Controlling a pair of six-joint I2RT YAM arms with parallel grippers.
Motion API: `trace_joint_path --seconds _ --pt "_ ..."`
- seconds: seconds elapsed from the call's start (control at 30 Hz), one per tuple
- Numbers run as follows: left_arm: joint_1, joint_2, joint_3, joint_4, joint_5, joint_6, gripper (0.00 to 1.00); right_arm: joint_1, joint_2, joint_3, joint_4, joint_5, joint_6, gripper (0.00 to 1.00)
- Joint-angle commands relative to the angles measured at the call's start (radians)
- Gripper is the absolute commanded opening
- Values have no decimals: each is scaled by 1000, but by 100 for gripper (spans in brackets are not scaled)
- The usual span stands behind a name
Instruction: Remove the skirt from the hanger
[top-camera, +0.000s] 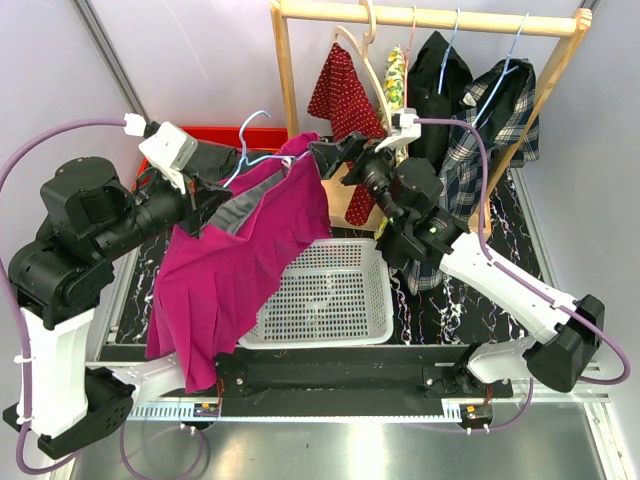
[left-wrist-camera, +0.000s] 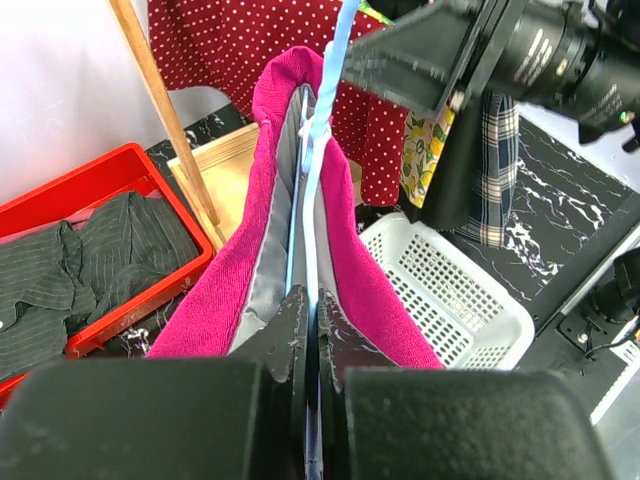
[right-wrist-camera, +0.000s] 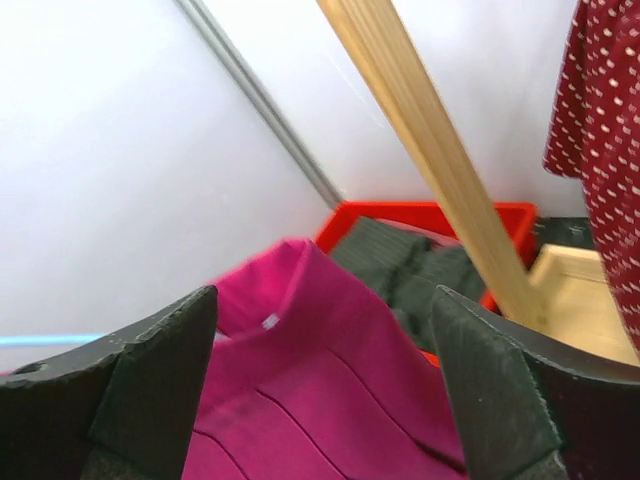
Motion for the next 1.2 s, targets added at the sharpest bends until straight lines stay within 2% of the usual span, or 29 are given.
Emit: trace_joint_path --seconds 0.0,0.27,0.37,0.5,0.7,0.83,0.87,0.93,0.97,1.17 --pt "2 -19 22 83 44 16 0 -15 -2 24 106 -74 105 92" --pt "2 -18 39 80 38 21 0 -17 130 185 -15 -157 141 88" --pt "2 -19 39 80 40 24 0 -17 147 188 -40 -154 146 82" --pt "0 -16 45 78 40 24 0 -17 147 184 -64 -137 141 66" --pt "2 -19 51 77 34 27 0 -17 160 210 -141 -132 122 59" --pt "2 -22 51 77 29 29 0 -16 164 211 -175 -129 108 43" --pt "2 -22 51 77 27 30 0 -17 161 208 -179 -121 103 30" --pt "2 -19 50 77 26 33 0 -17 158 211 -190 -111 85 14" --pt "2 -19 48 77 24 32 0 -17 158 216 -193 -103 79 2" --pt "2 -22 -12 89 26 32 0 -17 178 363 -233 -123 7 0"
